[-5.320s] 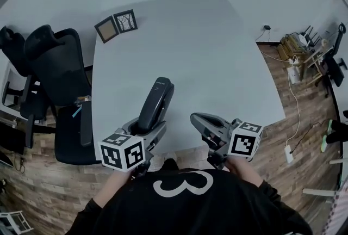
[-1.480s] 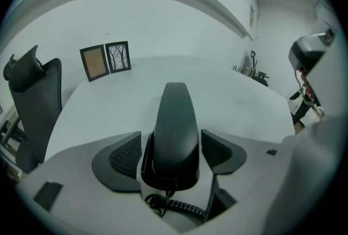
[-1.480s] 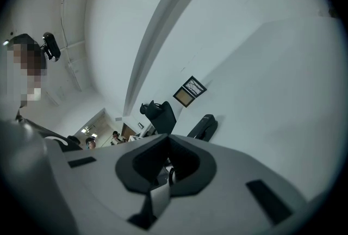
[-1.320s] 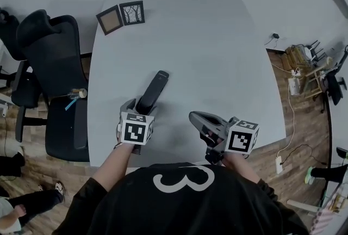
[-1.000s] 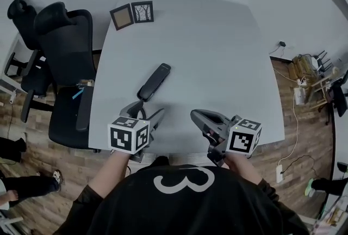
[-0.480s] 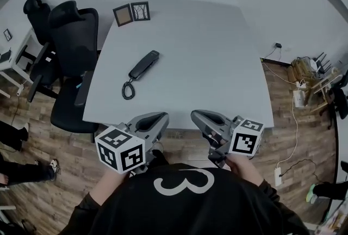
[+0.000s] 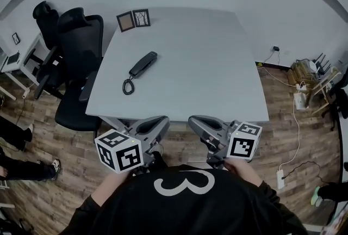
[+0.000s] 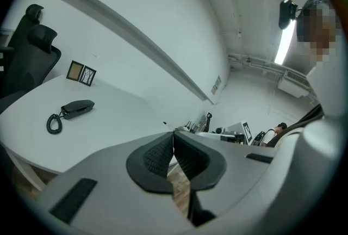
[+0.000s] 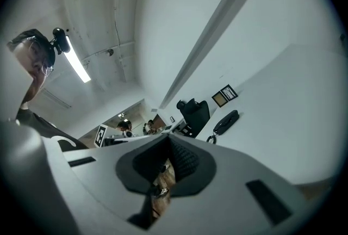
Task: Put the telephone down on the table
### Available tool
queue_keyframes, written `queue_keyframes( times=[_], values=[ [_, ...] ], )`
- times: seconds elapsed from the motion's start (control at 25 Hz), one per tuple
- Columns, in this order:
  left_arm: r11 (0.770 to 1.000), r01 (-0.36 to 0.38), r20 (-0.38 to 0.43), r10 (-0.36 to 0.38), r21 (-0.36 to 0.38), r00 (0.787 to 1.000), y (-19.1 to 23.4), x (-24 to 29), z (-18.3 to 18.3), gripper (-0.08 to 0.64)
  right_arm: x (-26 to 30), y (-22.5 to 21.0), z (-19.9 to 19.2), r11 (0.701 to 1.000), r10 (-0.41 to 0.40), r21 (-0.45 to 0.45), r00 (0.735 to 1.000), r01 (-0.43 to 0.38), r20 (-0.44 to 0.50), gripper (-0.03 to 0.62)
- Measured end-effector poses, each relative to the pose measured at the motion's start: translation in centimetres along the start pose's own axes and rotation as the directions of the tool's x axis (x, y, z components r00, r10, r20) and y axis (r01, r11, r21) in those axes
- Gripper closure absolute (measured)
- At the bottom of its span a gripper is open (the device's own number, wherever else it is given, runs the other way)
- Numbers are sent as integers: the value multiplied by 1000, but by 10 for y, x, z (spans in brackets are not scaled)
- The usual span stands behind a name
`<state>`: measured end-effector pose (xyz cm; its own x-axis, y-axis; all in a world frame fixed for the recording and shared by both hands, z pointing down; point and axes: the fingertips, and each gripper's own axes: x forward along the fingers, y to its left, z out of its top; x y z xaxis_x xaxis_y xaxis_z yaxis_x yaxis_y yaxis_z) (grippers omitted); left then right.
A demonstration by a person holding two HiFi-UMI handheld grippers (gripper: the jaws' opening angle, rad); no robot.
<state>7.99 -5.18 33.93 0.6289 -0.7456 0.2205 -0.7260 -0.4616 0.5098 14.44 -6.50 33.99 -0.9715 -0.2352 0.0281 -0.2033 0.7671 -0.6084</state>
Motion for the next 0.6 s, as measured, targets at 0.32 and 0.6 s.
queue_keyframes(
  times=[0.32, 0.6],
  values=[
    [1000, -6, 0, 6, 24, 1000, -19, -6, -6, 548, -11, 21, -4, 999, 36, -30, 999, -36, 8, 584],
    [1000, -10, -3, 10, 17, 1000, -26, -3, -13, 548, -19, 22, -11, 999, 39, -20, 999, -39, -8, 584]
  ],
)
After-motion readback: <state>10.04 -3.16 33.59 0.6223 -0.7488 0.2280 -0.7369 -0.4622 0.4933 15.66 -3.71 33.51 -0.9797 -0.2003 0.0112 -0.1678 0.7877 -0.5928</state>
